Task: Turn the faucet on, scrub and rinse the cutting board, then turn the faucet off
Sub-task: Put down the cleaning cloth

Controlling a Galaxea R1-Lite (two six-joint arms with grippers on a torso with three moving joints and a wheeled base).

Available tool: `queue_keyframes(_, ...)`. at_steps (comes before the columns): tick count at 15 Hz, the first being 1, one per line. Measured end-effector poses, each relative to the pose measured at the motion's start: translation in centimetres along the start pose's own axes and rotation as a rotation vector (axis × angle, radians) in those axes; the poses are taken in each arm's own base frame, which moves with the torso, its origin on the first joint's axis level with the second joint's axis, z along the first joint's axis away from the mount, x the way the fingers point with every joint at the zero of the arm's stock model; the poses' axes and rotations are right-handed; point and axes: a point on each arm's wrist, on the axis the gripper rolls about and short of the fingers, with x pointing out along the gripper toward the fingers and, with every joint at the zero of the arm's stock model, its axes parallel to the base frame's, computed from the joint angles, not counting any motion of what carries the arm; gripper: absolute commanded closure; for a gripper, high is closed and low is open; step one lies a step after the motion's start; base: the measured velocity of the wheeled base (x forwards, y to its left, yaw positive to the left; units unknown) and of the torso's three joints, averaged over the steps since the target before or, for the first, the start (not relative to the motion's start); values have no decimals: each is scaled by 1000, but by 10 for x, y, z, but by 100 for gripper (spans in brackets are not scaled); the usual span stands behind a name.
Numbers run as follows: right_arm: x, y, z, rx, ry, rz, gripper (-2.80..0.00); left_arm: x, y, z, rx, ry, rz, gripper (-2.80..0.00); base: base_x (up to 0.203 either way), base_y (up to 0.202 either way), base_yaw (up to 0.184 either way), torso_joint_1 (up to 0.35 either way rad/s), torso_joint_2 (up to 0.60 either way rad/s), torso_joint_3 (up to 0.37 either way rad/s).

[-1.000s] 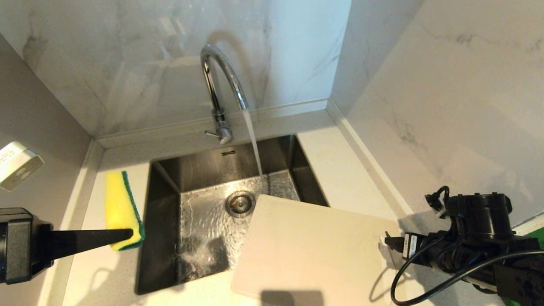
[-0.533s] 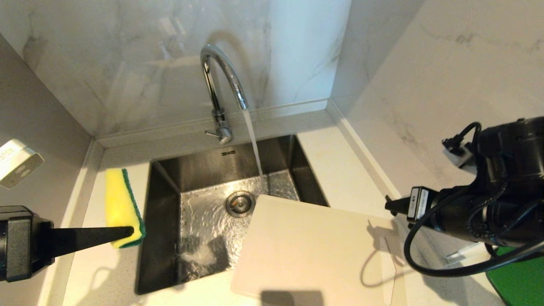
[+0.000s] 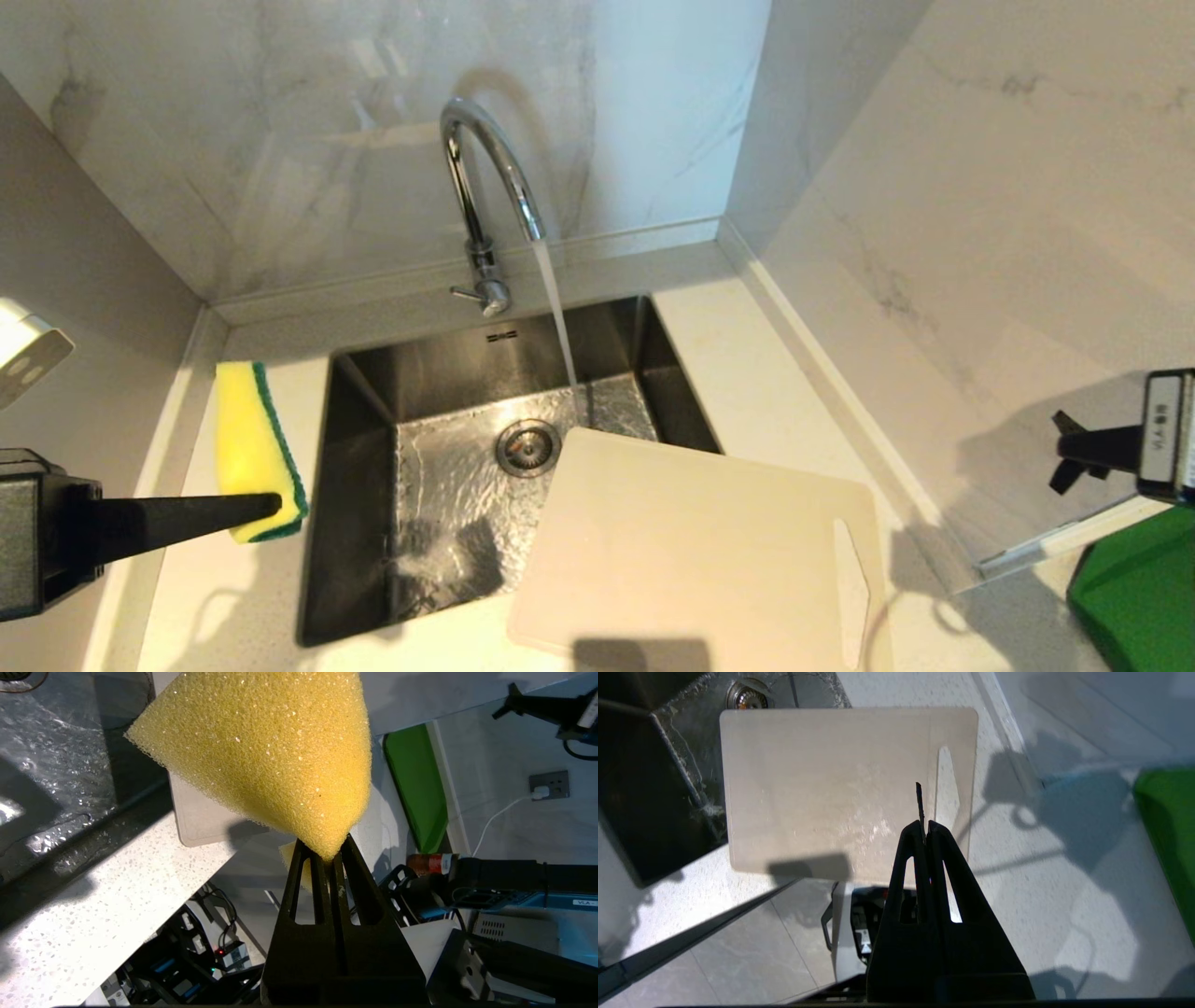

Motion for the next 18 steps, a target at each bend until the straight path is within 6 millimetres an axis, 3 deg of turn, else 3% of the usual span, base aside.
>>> queue_keyframes(2, -18, -4, -2, 39, -27, 5, 0, 0, -1, -1, 1, 10, -23, 0, 0, 0, 0, 0, 0, 0)
queue_keyframes(12, -53, -22, 1, 154, -228, -121, 0, -6, -3, -4, 6, 5, -28, 0, 0, 0, 0, 0, 0, 0)
queue_keyframes(15, -58, -28, -19, 136, -237, -144, 0, -8, -3, -6, 10, 1, -30, 0, 0, 0, 0, 0, 0, 0)
queue_keyframes(18, -61, -38, -63, 45, -202, -127, 0, -12, -6, -6, 25, -12, -32, 0, 0, 0, 0, 0, 0, 0)
